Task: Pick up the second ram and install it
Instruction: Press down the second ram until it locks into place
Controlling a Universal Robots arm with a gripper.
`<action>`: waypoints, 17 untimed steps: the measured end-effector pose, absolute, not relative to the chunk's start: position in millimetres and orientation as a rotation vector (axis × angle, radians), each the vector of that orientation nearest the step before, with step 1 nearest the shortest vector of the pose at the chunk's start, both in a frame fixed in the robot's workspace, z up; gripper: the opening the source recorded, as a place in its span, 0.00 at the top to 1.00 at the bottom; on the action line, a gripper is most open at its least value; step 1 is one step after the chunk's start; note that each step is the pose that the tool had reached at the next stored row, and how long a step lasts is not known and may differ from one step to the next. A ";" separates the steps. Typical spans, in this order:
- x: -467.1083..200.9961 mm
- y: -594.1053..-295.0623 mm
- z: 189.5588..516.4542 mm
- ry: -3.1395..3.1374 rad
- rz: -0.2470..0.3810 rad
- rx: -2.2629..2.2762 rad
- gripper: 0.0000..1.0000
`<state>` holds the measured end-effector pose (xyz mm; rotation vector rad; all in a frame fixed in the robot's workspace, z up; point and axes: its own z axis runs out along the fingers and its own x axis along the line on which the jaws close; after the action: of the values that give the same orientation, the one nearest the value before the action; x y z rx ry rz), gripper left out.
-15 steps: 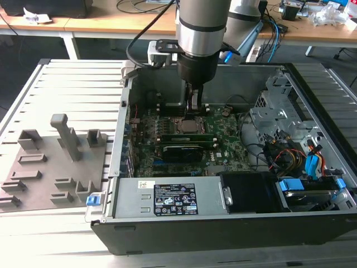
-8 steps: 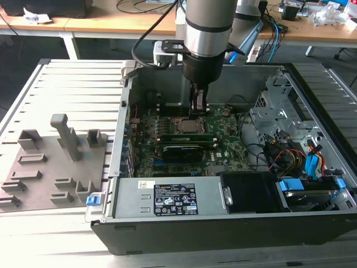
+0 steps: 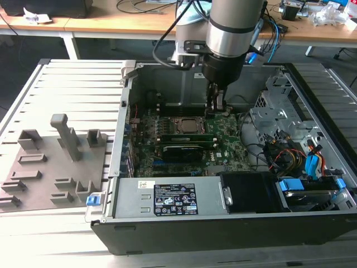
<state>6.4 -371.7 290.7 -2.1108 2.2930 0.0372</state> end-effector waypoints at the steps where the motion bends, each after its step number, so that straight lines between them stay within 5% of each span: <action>1: 10.0 -371.6 290.5 2.293 0.037 -2.111 0.89; 17: 33.2 -369.9 275.4 2.296 0.042 -2.113 0.89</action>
<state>33.2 -369.9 275.4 -2.1131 2.2956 0.0424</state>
